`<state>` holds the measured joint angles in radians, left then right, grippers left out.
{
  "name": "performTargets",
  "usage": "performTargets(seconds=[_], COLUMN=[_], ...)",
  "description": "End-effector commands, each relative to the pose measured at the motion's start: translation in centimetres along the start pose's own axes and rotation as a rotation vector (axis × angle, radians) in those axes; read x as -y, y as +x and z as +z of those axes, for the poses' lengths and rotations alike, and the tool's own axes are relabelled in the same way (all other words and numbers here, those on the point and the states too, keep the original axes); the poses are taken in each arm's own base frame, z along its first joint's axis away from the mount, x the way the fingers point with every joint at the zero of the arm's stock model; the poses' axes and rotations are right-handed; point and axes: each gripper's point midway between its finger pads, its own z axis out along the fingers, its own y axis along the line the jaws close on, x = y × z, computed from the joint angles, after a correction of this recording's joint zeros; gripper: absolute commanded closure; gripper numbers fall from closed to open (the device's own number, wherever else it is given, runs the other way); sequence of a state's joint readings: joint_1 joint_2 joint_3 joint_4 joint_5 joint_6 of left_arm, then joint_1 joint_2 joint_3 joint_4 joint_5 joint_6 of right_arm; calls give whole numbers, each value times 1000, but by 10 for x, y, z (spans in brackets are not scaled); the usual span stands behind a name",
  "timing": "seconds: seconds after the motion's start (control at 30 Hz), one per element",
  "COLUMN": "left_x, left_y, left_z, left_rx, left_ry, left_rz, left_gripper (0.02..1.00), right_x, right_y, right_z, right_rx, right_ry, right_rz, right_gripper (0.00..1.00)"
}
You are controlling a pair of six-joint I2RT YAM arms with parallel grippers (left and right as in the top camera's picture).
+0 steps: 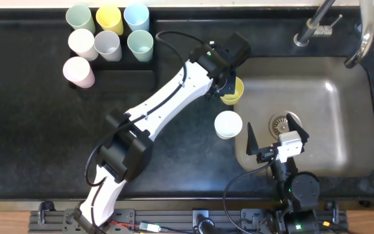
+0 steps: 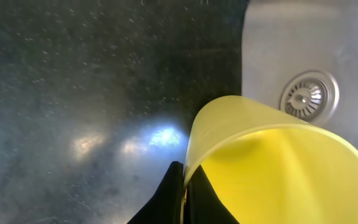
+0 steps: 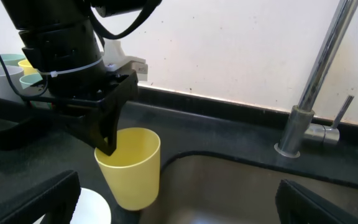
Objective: Store Cups
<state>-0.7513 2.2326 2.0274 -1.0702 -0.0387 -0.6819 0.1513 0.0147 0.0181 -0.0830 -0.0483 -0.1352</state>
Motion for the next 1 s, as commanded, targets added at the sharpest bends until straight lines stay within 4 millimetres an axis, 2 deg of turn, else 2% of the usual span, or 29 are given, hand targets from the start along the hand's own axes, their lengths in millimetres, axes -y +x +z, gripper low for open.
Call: performTargets(seconds=[0.03,0.1,0.13,0.2,0.27,0.33,0.4,0.47,0.57,0.8,1.0], left_x=[-28,-54,-75,-119,-160,-201,-236,-262,-286,-313,-321], left_y=[-35,-48,-56,-63,-63,-53,-37,-21,-6,4,3], left_z=[-87,-126,-148,-181,-200,-209,-207,-198,-178,-134,-110], left_rx=[245,348,409,496,546,561,543,490,397,309,256], left_ry=[-35,-46,-58,-94,-134,-170,-210,-249,-269,-291,-308], left_rz=[-118,-243,-344,-540,-717,-927,-1121,-1269,-1390,-1484,-1512], left_gripper=[985,985,985,985,985,985,985,985,985,982,982], right_x=[-1,-1,-1,-1,-1,-1,-1,-1,-1,-1,-1], right_y=[2,2,2,2,2,2,2,2,2,2,2], right_z=[0,0,0,0,0,0,0,0,0,0,0], right_rx=[5,5,5,5,5,5,5,5,5,5,5], right_ry=[-7,-7,-7,-7,-7,-7,-7,-7,-7,-7,-7], right_rz=[-1,-1,-1,-1,-1,-1,-1,-1,-1,-1,-1], right_gripper=[3,3,3,5,3,3,3,3,3,3,3])
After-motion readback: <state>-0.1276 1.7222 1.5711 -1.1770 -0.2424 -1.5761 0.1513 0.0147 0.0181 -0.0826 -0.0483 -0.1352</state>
